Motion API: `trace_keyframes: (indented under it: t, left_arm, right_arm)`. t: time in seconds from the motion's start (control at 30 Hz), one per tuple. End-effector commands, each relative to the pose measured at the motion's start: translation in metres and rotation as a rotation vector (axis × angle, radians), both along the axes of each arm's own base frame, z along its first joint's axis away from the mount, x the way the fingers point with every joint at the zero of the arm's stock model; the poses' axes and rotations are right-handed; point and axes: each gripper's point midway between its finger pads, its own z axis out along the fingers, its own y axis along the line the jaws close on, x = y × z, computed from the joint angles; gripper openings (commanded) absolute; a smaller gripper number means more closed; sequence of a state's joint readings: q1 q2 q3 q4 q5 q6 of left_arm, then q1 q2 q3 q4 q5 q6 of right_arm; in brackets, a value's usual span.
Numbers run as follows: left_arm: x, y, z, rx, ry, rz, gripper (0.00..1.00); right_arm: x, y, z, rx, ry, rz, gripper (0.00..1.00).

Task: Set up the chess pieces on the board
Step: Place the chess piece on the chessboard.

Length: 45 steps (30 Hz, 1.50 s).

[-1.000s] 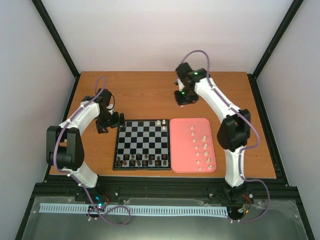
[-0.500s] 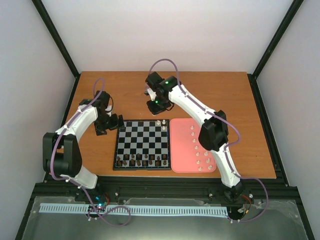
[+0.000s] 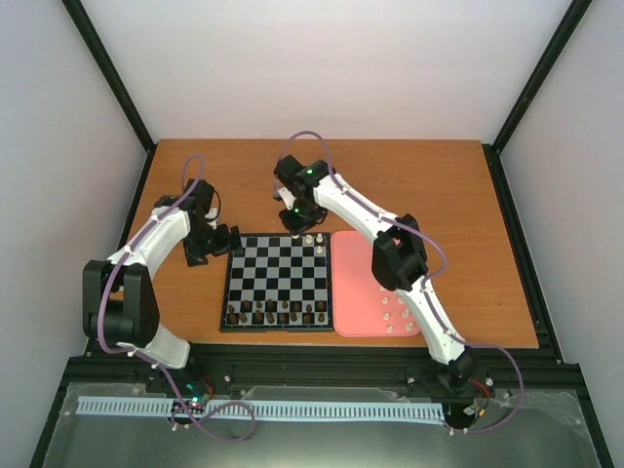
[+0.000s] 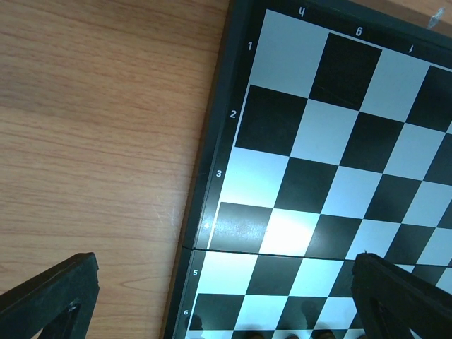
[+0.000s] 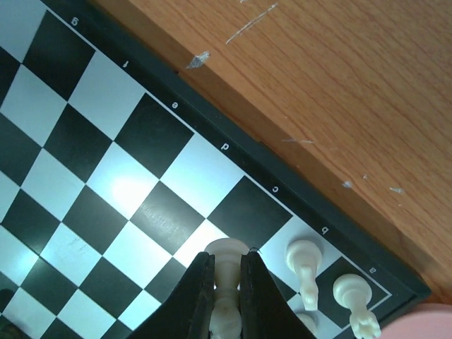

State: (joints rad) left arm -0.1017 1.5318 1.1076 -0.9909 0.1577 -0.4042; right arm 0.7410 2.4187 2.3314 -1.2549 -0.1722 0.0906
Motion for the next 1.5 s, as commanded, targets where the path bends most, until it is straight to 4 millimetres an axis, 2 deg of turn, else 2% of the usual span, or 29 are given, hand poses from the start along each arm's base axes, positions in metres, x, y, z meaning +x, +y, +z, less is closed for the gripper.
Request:
trace_keyframes:
  t: [0.0, 0.13, 0.53, 0.9, 1.3, 1.47]
  left_arm:
    - [0.01, 0.003, 0.013, 0.003, -0.045, 0.017, 1.0]
    - [0.011, 0.002, 0.013, 0.001, -0.043, 0.013, 1.0]
    - [0.01, 0.001, 0.008, -0.001, -0.025, 0.011, 1.0]
    - [0.01, 0.001, 0.007, 0.001, -0.022, 0.006, 1.0]
    - [0.009, 0.0, 0.006, -0.005, -0.02, 0.005, 1.0]
    - [0.009, 0.001, 0.006, -0.001, -0.021, 0.003, 1.0]
  right_arm:
    - [0.01, 0.009, -0.001, 0.01, -0.044, 0.017, 0.04]
    - [0.014, 0.008, -0.01, -0.013, -0.054, 0.016, 0.04]
    - [0.009, 0.005, -0.033, -0.044, -0.007, 0.02, 0.05]
    - [0.011, 0.004, -0.039, -0.056, -0.006, 0.017, 0.07]
    - [0.01, 0.001, -0.044, -0.079, -0.001, 0.016, 0.17]
    - [0.009, 0.002, -0.045, -0.074, 0.003, 0.019, 0.17]
